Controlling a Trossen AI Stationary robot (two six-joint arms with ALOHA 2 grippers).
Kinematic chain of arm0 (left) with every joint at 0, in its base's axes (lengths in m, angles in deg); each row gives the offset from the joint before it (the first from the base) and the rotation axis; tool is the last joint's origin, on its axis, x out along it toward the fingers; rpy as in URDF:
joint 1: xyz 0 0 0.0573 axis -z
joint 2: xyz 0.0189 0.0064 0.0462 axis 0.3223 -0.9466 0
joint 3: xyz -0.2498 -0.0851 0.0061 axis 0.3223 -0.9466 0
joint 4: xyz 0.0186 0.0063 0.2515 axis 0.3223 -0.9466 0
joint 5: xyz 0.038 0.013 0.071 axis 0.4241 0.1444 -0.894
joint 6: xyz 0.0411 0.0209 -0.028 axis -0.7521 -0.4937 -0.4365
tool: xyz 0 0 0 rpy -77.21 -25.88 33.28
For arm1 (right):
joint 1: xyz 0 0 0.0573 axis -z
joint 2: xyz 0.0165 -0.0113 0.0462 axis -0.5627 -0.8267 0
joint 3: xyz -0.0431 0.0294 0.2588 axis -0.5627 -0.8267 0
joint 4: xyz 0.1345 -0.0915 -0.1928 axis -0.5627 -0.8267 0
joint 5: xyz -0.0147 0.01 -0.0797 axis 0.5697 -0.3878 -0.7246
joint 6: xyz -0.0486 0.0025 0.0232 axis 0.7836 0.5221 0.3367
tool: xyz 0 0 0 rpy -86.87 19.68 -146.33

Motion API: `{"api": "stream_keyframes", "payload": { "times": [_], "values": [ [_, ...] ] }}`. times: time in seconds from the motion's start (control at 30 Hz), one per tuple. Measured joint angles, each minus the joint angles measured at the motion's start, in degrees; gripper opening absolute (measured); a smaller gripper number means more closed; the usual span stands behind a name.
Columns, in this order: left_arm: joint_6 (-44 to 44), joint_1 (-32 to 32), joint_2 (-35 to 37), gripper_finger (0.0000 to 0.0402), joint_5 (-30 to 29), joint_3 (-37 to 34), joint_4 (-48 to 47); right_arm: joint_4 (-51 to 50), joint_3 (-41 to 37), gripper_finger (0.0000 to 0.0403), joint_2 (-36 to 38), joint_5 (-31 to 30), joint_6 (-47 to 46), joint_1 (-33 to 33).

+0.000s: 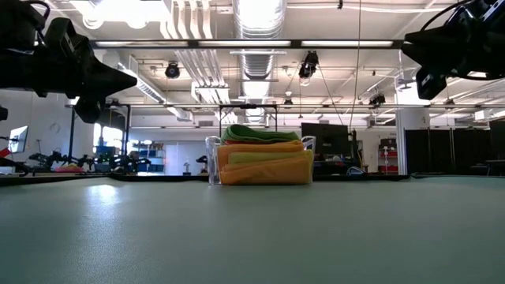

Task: Fold microfiber towels
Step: Return to Home Position

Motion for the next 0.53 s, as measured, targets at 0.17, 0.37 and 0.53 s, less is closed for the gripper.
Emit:
{"api": "stream_keyframes", "payload": {
  "times": [0.17,0.37,0.53],
  "values": [
    [0.0,0.0,-0.1,0.0000,0.0,0.0,0.0,0.0,0.0,0.0078,0.0,0.0,0.0,0.0],
    [0.0,0.0,-0.1,0.0000,0.0,0.0,0.0,0.0,0.0,0.0082,0.0,0.0,0.0,0.0],
    [0.0,0.0,-0.1,0.0000,0.0,0.0,0.0,0.0,0.0,0.0074,0.0,0.0,0.0,0.0]
  ]
}}
